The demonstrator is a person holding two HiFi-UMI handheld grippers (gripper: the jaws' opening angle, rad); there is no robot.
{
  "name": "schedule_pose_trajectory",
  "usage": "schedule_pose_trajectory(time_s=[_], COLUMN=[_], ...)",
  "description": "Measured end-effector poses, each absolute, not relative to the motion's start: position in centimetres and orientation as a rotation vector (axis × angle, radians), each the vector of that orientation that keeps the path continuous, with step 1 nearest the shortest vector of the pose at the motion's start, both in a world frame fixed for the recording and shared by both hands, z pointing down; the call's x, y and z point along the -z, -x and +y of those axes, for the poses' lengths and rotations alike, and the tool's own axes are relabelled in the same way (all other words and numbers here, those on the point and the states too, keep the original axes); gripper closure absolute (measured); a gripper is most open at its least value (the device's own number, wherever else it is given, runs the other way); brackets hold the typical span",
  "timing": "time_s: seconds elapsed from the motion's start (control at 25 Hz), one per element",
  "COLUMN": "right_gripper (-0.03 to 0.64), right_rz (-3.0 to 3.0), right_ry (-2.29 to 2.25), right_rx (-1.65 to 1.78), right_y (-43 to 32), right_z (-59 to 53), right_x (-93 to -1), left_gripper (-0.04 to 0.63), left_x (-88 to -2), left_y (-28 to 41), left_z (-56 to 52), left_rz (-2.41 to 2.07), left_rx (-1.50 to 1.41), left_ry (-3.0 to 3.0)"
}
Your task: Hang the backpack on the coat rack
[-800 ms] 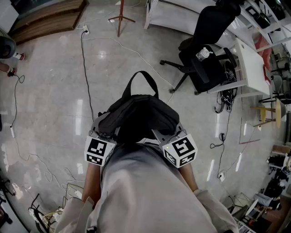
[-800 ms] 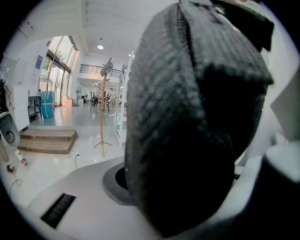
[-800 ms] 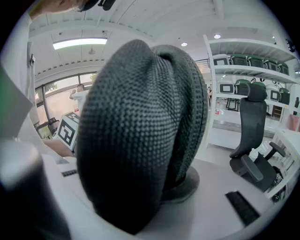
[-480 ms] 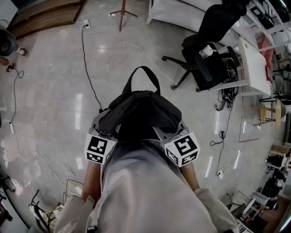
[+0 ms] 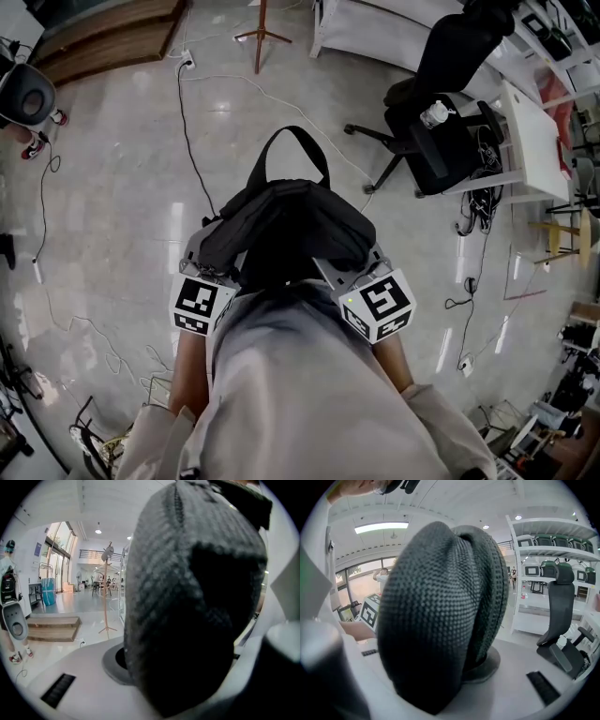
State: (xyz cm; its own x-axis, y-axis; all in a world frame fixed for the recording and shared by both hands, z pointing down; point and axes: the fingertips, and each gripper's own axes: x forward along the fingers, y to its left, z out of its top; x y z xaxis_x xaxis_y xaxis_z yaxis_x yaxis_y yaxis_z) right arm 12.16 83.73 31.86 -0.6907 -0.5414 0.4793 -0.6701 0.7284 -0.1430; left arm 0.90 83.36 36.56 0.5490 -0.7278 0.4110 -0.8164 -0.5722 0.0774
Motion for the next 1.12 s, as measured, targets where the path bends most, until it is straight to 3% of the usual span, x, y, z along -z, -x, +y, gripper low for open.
schedule_pose_trajectory(time_s=[0.36,1.12], right_gripper=[0.477,0.477], right_rz=[-2.581,-2.649], right_ry=[-0.918,-0.796], right_rx=[-0.453,-0.482], right_y=[-12.2,-15.9], right_z=[76.5,48.0], right_x=[-32.6,-31.8], left_gripper=[0.466,0.466], left_x=[-36.8,-35.3], left_y=[-0.6,-4.0], left_z=[76.0,48.6], left_rz=[-1.320,-1.384], left_rx=[-0.545,-0.607], left_ry=[-2.526,-2.465])
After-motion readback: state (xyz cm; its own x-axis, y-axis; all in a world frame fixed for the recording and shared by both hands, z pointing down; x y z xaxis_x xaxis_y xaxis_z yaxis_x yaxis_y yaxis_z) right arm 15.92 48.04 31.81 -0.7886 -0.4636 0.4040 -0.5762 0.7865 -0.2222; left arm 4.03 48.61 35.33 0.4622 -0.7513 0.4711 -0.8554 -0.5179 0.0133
